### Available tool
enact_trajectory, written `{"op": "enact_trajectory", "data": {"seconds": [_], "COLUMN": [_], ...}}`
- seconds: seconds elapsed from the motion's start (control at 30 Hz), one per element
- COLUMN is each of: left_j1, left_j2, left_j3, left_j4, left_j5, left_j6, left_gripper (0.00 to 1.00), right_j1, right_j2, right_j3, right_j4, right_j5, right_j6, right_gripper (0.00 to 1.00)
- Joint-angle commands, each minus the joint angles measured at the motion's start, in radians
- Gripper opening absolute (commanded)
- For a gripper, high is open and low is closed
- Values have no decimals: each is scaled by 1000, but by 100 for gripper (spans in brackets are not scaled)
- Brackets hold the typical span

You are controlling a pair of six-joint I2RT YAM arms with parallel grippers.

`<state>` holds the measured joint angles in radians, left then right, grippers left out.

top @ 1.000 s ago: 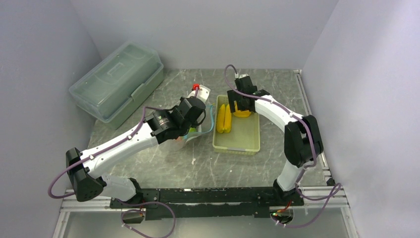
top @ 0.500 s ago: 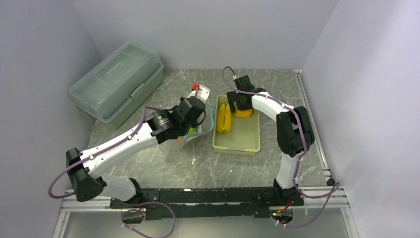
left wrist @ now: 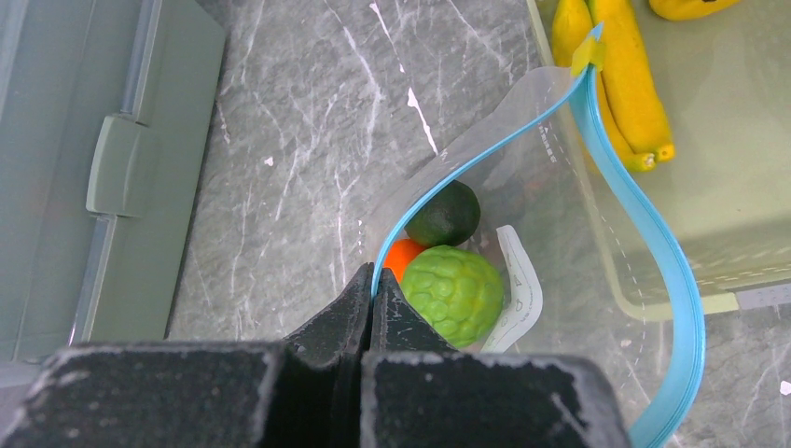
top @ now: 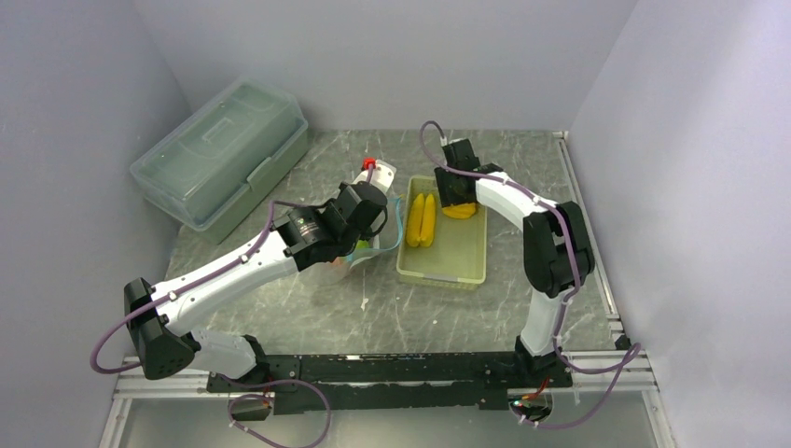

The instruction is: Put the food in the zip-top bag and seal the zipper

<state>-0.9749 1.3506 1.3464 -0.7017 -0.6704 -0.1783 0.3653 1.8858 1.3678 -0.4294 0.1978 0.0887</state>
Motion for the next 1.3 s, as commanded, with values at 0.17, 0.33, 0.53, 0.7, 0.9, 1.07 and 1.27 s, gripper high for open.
{"op": "enact_trajectory", "data": {"seconds": [0.17,0.33,0.53,0.7,0.9,1.07,1.27], "left_j1": [-2,-2,-2,-2,-2,-2,-2], "left_j2": [-39,-35,-25,-22,-20,-22,-21], "left_j3": [15,17,17,19,16,20,19], "left_j4": [12,15,16,18,9,5,2], "left_j5": [-19,-11,-7,-1,-7,-12,-8], "left_j6": [-3,-5,-8,-11,-19,-20,-33], "left_gripper": [0,0,0,0,0,0,0], "right_j1": [-1,12,21,22,24,33,50], "right_j2": [-122,-204,-333,-451,-579,-675,-787], "right_j3": [-59,-105,-177,-237,-242,-254,-289], "right_j4": [13,13,15,19,-8,6,59], "right_j5": [9,13,0,-52,-171,-314,-449], "right_j6": [58,79,102,125,143,164,215], "right_gripper": [43,39,37,38,38,38,38]}}
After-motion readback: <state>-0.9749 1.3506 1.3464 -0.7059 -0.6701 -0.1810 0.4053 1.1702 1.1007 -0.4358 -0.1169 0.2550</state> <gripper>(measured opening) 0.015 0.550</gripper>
